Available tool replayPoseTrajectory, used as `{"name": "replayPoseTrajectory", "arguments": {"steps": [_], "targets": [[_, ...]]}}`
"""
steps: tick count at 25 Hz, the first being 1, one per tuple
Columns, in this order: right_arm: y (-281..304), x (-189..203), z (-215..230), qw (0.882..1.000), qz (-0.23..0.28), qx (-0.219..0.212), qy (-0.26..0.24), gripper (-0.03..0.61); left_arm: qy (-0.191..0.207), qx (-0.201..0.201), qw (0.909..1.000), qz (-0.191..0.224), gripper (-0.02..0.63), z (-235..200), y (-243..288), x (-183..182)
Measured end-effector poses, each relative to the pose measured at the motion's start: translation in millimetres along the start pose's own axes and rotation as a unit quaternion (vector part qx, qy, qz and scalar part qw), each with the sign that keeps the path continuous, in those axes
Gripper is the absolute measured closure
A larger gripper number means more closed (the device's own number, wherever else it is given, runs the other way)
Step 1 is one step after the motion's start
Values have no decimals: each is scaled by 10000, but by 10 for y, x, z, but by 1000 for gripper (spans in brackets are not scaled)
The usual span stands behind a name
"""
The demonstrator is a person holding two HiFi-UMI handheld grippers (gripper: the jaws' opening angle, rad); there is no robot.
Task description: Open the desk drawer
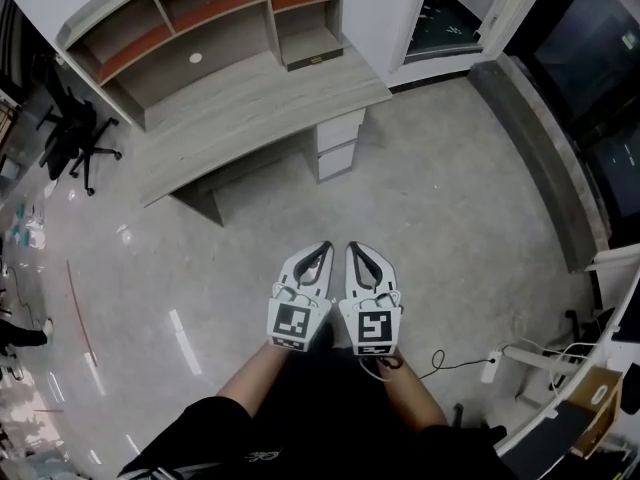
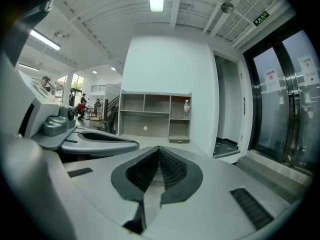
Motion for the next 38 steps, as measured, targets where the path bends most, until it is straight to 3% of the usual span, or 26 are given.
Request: {"name": "replayPoseTrajectory", "arguments": {"steps": [15, 24, 31, 35, 38], "targets": [[1102, -64, 350, 9991, -198, -209, 325, 572, -41, -78, 9999, -82, 611, -679, 847, -70], [2092, 67, 989, 9969, -333, -656, 279, 572, -34, -405, 9991, -150, 611, -1089, 1906, -72], [2584, 552, 1254, 9980, -181, -549, 262, 572, 41, -525, 9985, -143, 611, -1296, 2416, 392], [2853, 912, 1284, 9978, -13, -542, 385, 572, 168, -449, 9987, -169, 611, -1379, 2648, 778], [3084, 1226, 1279, 9986, -64, -476, 207, 572, 182, -451, 9986, -226, 611, -1495, 2827, 1099]]}}
Point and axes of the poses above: the fingertips, and each gripper's own axes: y forward along the fingers, z to its right, x out of its underside, the point moved 4 cm from there along -y, backward along the fingers, and after that the axes turned 4 degrees about -z, right-handed, at the moved point
